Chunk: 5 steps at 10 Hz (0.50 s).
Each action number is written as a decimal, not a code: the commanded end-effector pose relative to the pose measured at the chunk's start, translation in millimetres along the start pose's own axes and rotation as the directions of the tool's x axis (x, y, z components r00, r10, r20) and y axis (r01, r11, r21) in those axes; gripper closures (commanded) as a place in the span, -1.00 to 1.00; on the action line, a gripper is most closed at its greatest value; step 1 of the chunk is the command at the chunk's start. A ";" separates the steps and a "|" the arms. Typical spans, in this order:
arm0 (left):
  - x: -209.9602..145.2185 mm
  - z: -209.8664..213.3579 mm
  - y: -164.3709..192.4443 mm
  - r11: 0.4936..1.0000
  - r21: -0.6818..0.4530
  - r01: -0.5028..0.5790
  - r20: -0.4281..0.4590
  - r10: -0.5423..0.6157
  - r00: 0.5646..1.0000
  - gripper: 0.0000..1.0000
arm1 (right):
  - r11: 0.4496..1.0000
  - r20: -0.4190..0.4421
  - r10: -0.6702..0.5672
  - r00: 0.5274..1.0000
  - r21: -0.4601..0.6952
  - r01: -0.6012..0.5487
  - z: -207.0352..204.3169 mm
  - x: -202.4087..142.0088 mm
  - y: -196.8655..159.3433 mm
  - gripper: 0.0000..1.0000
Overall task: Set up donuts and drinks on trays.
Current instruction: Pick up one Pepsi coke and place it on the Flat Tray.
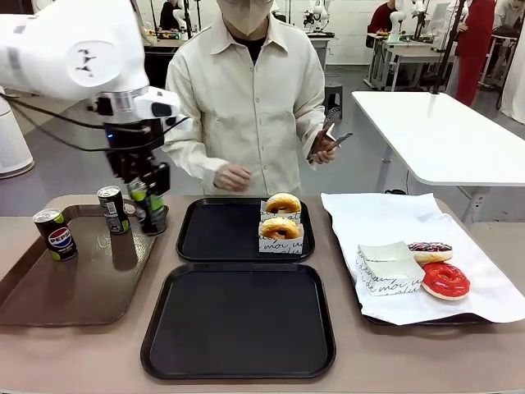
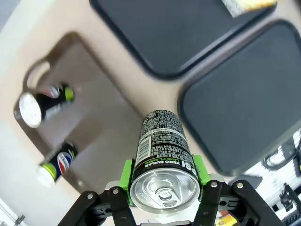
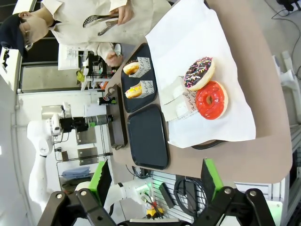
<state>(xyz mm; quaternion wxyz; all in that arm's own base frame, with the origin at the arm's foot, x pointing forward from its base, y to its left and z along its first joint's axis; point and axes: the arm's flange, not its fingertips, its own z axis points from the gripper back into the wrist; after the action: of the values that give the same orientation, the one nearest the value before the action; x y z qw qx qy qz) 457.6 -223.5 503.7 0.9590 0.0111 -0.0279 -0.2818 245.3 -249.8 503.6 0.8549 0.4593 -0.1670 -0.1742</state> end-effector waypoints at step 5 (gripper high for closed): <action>109.7 -48.3 18.0 0.998 0.009 -0.067 0.075 0.066 0.995 -0.17 | 1.000 0.010 0.017 1.000 0.024 -0.017 0.4 0.3 -0.2 -1.00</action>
<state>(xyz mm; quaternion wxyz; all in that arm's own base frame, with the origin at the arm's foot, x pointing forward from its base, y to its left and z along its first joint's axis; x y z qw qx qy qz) 550.6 -257.3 463.9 0.9625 -0.0033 -0.0694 -0.2621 245.2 -249.9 503.7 0.8549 0.4593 -0.1671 -0.1743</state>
